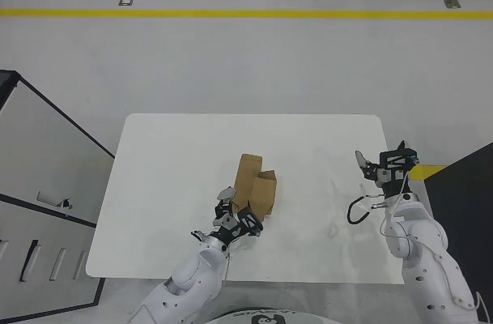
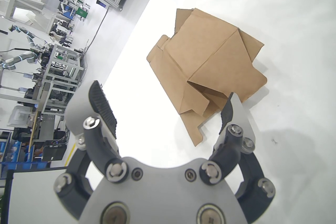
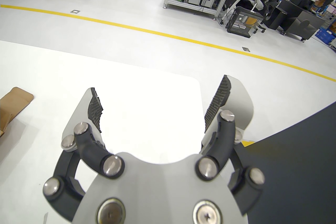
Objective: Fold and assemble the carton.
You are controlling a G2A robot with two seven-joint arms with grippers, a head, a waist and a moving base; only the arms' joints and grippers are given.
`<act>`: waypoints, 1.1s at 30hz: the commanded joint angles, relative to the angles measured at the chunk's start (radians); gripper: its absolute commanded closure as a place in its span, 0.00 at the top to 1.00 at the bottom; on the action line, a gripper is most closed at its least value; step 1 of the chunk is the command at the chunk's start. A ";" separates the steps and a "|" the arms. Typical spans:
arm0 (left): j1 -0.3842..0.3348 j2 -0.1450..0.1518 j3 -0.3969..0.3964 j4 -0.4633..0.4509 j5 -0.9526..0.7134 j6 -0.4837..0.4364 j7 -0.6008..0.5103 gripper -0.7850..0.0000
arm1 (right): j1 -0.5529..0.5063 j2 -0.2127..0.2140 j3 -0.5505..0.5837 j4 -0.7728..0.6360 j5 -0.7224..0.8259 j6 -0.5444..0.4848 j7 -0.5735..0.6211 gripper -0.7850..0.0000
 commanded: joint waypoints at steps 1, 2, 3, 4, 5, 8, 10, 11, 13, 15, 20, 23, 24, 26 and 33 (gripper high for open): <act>-0.006 0.000 -0.003 0.008 0.001 -0.005 0.002 1.00 | 0.000 0.000 0.000 0.000 0.000 0.000 0.000 1.00; -0.008 -0.002 -0.005 0.012 -0.015 0.000 0.000 1.00 | 0.000 0.000 0.000 0.000 0.000 0.000 0.000 1.00; -0.012 -0.003 -0.008 0.020 -0.024 0.005 -0.004 1.00 | 0.000 0.000 0.000 0.000 0.000 0.000 0.000 1.00; -0.017 -0.004 -0.009 0.029 -0.005 0.011 -0.013 1.00 | 0.000 0.000 0.000 0.000 0.000 0.000 0.000 1.00; -0.019 -0.005 -0.004 0.032 0.015 0.021 -0.023 1.00 | 0.000 0.000 0.000 0.000 0.000 0.000 0.000 1.00; -0.022 -0.011 0.006 0.042 0.017 0.028 -0.036 1.00 | 0.000 0.000 0.000 0.000 0.000 0.000 0.000 1.00; -0.028 -0.013 0.013 0.050 0.029 0.023 -0.046 1.00 | 0.000 0.000 0.000 0.000 0.000 0.000 0.000 1.00; -0.030 -0.015 0.015 0.052 0.022 0.022 -0.046 1.00 | 0.000 0.000 0.000 0.000 0.000 0.000 0.000 1.00; -0.033 -0.016 0.015 0.059 0.021 0.019 -0.044 1.00 | 0.000 0.000 0.000 0.000 0.000 0.000 0.000 1.00; -0.034 -0.018 0.016 0.064 0.018 0.021 -0.044 1.00 | 0.000 0.000 0.000 0.000 0.000 0.000 0.000 1.00; -0.055 -0.028 0.034 0.098 0.021 0.019 -0.058 1.00 | 0.000 0.000 0.000 0.000 0.000 0.000 0.000 1.00; -0.070 -0.035 0.042 0.119 0.010 0.032 -0.068 1.00 | 0.000 0.000 0.000 0.000 0.000 0.000 0.000 1.00; -0.076 -0.039 0.046 0.128 0.009 0.037 -0.070 1.00 | 0.000 0.000 0.000 0.000 0.000 0.000 0.000 1.00; -0.083 -0.042 0.049 0.137 0.003 0.044 -0.071 1.00 | 0.000 0.000 0.000 0.000 0.000 0.000 0.000 1.00; -0.095 -0.050 0.046 0.151 -0.011 0.060 -0.064 0.85 | 0.000 0.000 0.000 0.000 0.000 0.000 0.000 1.00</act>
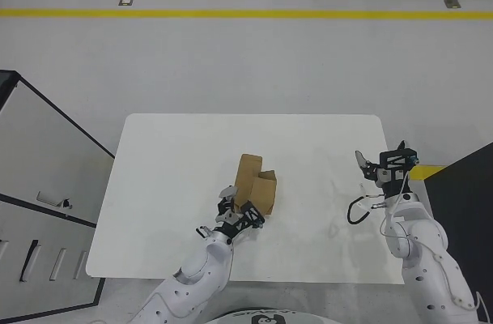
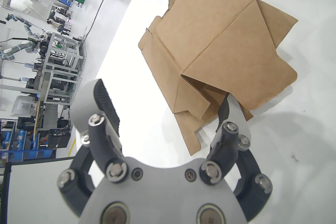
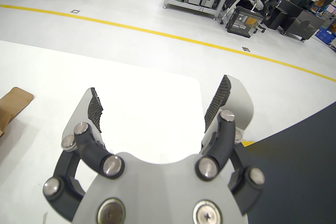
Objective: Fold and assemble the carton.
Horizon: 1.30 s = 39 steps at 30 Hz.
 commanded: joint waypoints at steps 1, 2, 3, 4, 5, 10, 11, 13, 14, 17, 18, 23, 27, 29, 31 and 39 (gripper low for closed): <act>-0.001 -0.002 -0.004 0.001 -0.005 0.011 0.001 0.80 | 0.000 0.000 0.000 0.000 0.000 0.000 0.000 1.00; -0.001 -0.003 -0.005 0.003 -0.011 0.012 0.004 0.78 | 0.000 0.000 0.000 0.000 0.000 0.000 0.000 1.00; -0.002 -0.004 -0.008 0.006 -0.012 0.015 0.003 0.77 | 0.000 0.000 0.000 0.000 0.000 0.000 0.000 1.00; -0.003 -0.005 -0.010 0.008 -0.014 0.020 0.002 0.75 | 0.000 0.000 0.000 0.000 0.000 0.000 0.000 1.00; -0.003 -0.006 -0.010 0.011 -0.016 0.021 0.003 0.72 | 0.000 0.000 0.000 0.000 0.000 0.000 0.000 1.00; -0.012 -0.012 -0.006 0.034 -0.020 0.013 0.004 0.71 | 0.000 0.000 0.000 0.000 0.000 0.000 0.000 1.00; -0.015 -0.013 -0.004 0.040 -0.021 0.011 0.004 0.70 | 0.000 0.000 0.000 0.000 0.000 0.000 0.000 1.00; -0.020 -0.016 0.000 0.050 -0.026 0.009 0.006 0.71 | 0.000 0.000 0.000 0.000 0.000 0.000 0.000 1.00; -0.024 -0.018 0.002 0.057 -0.027 0.010 0.007 0.71 | 0.000 0.000 0.000 0.000 0.000 0.000 0.000 1.00; -0.029 -0.022 0.007 0.065 -0.031 0.010 0.011 0.70 | 0.000 0.000 0.000 0.000 0.000 0.000 0.000 1.00; -0.030 -0.024 0.007 0.066 -0.033 0.013 0.012 0.69 | 0.000 0.000 0.000 0.000 0.000 0.000 0.000 1.00; -0.036 -0.031 0.007 0.075 -0.064 0.031 0.028 0.53 | 0.000 0.000 0.000 0.000 0.000 0.000 0.000 1.00; -0.043 -0.036 0.006 0.087 -0.070 0.031 0.033 0.48 | 0.000 0.000 0.000 0.000 0.000 0.000 0.000 1.00; -0.046 -0.038 0.008 0.093 -0.074 0.030 0.035 0.47 | 0.000 0.000 0.000 0.000 0.000 0.000 0.000 1.00; -0.051 -0.041 0.010 0.100 -0.076 0.030 0.034 0.46 | 0.000 0.000 0.000 0.000 0.000 0.000 0.000 1.00; -0.061 -0.051 0.007 0.117 -0.088 0.046 0.025 0.00 | 0.000 0.000 0.000 0.000 0.000 0.000 0.000 1.00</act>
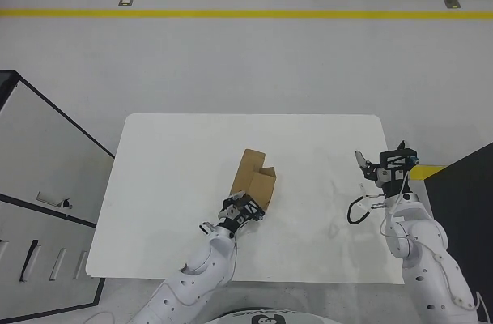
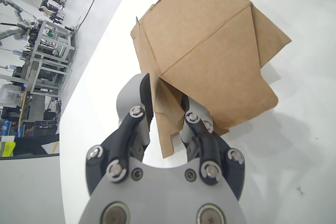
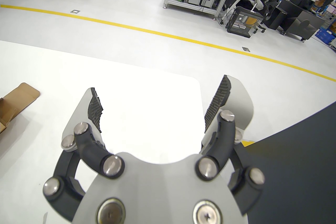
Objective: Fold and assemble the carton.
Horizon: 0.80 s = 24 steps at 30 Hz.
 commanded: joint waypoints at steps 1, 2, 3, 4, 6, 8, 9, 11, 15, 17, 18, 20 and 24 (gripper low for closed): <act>-0.001 -0.001 -0.005 0.001 0.001 0.009 -0.003 0.00 | 0.000 0.000 0.000 0.000 0.000 0.000 0.000 1.00; -0.002 -0.002 -0.006 0.002 0.007 0.014 -0.006 0.00 | 0.000 0.000 0.000 0.000 0.000 0.000 0.000 1.00; -0.002 -0.002 -0.008 0.001 0.016 0.020 -0.007 0.00 | 0.000 0.000 0.000 0.000 0.000 0.000 0.000 1.00; -0.001 -0.003 -0.010 -0.002 0.021 0.030 -0.011 0.00 | 0.000 0.000 0.000 0.000 0.000 0.000 0.000 1.00; 0.000 -0.003 -0.013 -0.011 0.037 0.035 -0.011 0.00 | 0.000 0.000 0.000 0.000 0.000 0.000 0.000 1.00; 0.007 -0.001 -0.021 -0.032 0.064 0.044 -0.007 0.00 | 0.000 0.000 0.000 0.000 0.000 0.000 0.000 1.00; 0.010 0.000 -0.025 -0.043 0.068 0.048 -0.002 0.00 | 0.000 0.000 0.000 0.000 0.000 0.000 0.000 1.00; 0.026 0.004 -0.038 -0.080 0.083 0.048 0.017 0.00 | 0.000 0.000 0.000 0.000 0.000 0.000 0.000 1.00; 0.076 0.018 -0.080 -0.182 0.090 0.015 0.066 0.00 | 0.000 0.000 0.000 0.000 0.000 0.000 0.000 1.00; 0.105 0.027 -0.105 -0.241 0.104 -0.017 0.084 0.00 | 0.000 0.000 0.000 0.000 0.000 0.000 0.000 1.00; 0.122 0.032 -0.117 -0.272 0.107 -0.035 0.093 0.00 | 0.000 0.000 0.000 0.000 0.000 0.000 0.000 1.00; 0.154 0.041 -0.142 -0.330 0.128 -0.069 0.104 0.00 | 0.000 0.000 0.000 0.000 0.000 0.000 0.000 1.00; 0.216 0.056 -0.178 -0.438 0.146 -0.130 0.133 0.00 | 0.000 0.000 0.000 0.000 0.000 0.000 0.000 1.00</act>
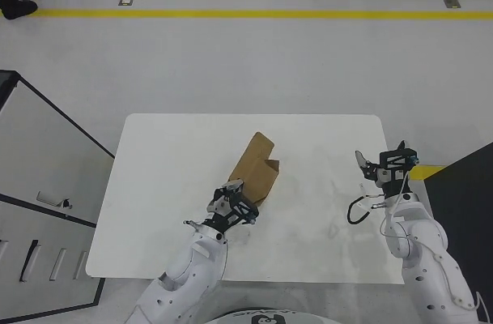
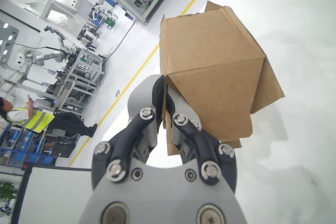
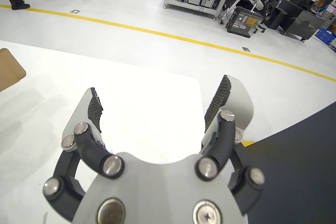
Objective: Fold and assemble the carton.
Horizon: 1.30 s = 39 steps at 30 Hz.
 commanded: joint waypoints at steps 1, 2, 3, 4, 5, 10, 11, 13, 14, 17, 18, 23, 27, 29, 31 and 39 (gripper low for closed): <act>0.016 0.005 -0.007 -0.032 0.020 -0.023 0.017 0.00 | 0.000 0.000 0.000 0.000 0.000 0.000 0.000 1.00; 0.016 0.005 -0.007 -0.032 0.020 -0.023 0.017 0.00 | 0.000 0.000 0.000 0.000 0.000 0.000 0.000 1.00; 0.016 0.005 -0.007 -0.032 0.020 -0.023 0.017 0.00 | 0.000 0.000 0.000 0.000 0.000 0.000 0.000 1.00; 0.016 0.005 -0.007 -0.032 0.020 -0.023 0.017 0.00 | 0.000 0.000 0.000 0.000 0.000 0.000 0.000 1.00; 0.016 0.005 -0.007 -0.032 0.020 -0.023 0.017 0.00 | 0.000 0.000 0.000 0.000 0.000 0.000 0.000 1.00; 0.016 0.004 -0.008 -0.034 0.014 -0.022 0.018 0.00 | 0.000 0.000 0.000 0.000 0.000 0.000 0.000 1.00; 0.015 0.004 -0.012 -0.042 -0.015 -0.020 0.030 0.00 | 0.000 0.000 0.000 0.000 0.000 0.000 0.000 1.00; 0.024 0.007 -0.031 -0.071 -0.047 -0.031 0.074 0.00 | 0.000 0.000 0.000 0.000 0.000 0.000 0.000 1.00; 0.033 0.010 -0.043 -0.090 -0.066 -0.042 0.106 0.00 | 0.000 0.000 0.000 0.000 0.000 0.000 0.000 1.00; 0.068 0.021 -0.086 -0.145 -0.157 -0.104 0.230 0.00 | 0.000 0.000 0.000 0.000 0.000 0.000 0.000 1.00; 0.079 0.026 -0.104 -0.159 -0.180 -0.129 0.270 0.00 | 0.000 0.000 0.000 0.000 0.000 0.000 0.000 1.00; 0.140 0.042 -0.172 -0.237 -0.275 -0.221 0.357 0.00 | 0.000 0.000 0.000 0.000 0.000 0.000 0.000 1.00; 0.157 0.047 -0.194 -0.271 -0.304 -0.256 0.369 0.00 | 0.000 0.000 0.000 0.000 0.000 0.000 0.000 1.00; 0.157 0.047 -0.194 -0.271 -0.304 -0.256 0.369 0.00 | 0.000 0.000 0.000 0.000 0.000 0.000 0.000 1.00; 0.157 0.047 -0.194 -0.271 -0.304 -0.256 0.369 0.00 | 0.000 0.000 0.000 0.000 0.000 0.000 0.000 1.00; 0.166 0.046 -0.226 -0.309 -0.574 -0.325 0.423 0.00 | 0.000 0.000 0.000 0.000 0.000 0.000 0.000 1.00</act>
